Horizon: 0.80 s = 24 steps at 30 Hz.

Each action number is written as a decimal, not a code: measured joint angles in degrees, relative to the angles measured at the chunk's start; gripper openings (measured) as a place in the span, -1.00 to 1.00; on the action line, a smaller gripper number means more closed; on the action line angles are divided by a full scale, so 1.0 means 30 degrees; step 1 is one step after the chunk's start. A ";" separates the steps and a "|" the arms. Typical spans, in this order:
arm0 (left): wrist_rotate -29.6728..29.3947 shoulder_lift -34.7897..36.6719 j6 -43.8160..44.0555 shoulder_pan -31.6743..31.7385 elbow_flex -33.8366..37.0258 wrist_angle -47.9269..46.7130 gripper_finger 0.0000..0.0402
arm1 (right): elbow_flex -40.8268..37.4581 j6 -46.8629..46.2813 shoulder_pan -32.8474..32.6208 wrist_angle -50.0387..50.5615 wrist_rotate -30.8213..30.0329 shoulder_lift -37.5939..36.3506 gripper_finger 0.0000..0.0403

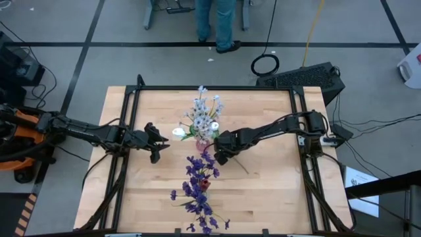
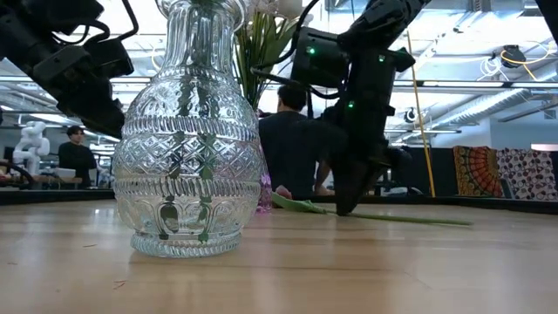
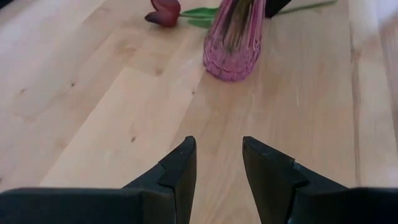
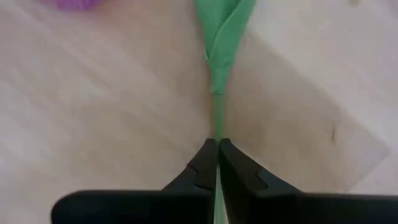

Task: Sort flowers into vase by color
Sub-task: Put the red flower into the transparent vase

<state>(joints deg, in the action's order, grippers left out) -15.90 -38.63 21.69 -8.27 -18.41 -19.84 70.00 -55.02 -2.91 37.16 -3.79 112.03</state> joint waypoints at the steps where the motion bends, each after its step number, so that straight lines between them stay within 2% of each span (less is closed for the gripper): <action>1: 0.0139 0.0000 0.0004 -0.0002 0.0002 -0.0048 -0.32 | 0.0000 -0.0083 -0.0105 0.0215 0.0335 0.0000 -0.96; 6: 0.0803 0.0000 0.0111 0.0000 -0.0002 -0.0044 -0.32 | -0.0011 -0.1467 -0.1533 0.1962 0.0977 -0.0132 -0.99; 15: 0.1162 0.0000 -0.0011 -0.0003 -0.0002 -0.0010 -0.32 | -0.0044 -0.3502 -0.5521 0.3887 0.2098 -0.0299 -0.99; 20: 0.1833 -0.0007 -0.0398 -0.0001 -0.0002 -0.0016 -0.32 | -0.0057 -0.8993 -0.7438 0.3663 0.1872 -0.0306 -1.00; 24: 0.2417 -0.0007 -0.0002 -0.0048 0.0004 -0.0015 -0.32 | -0.0109 -1.0960 -0.8894 0.3063 0.1286 -0.0317 -1.00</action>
<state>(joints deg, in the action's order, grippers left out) -8.65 -38.65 21.68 -8.42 -18.40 -19.88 69.67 -87.90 -29.59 46.35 0.07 111.08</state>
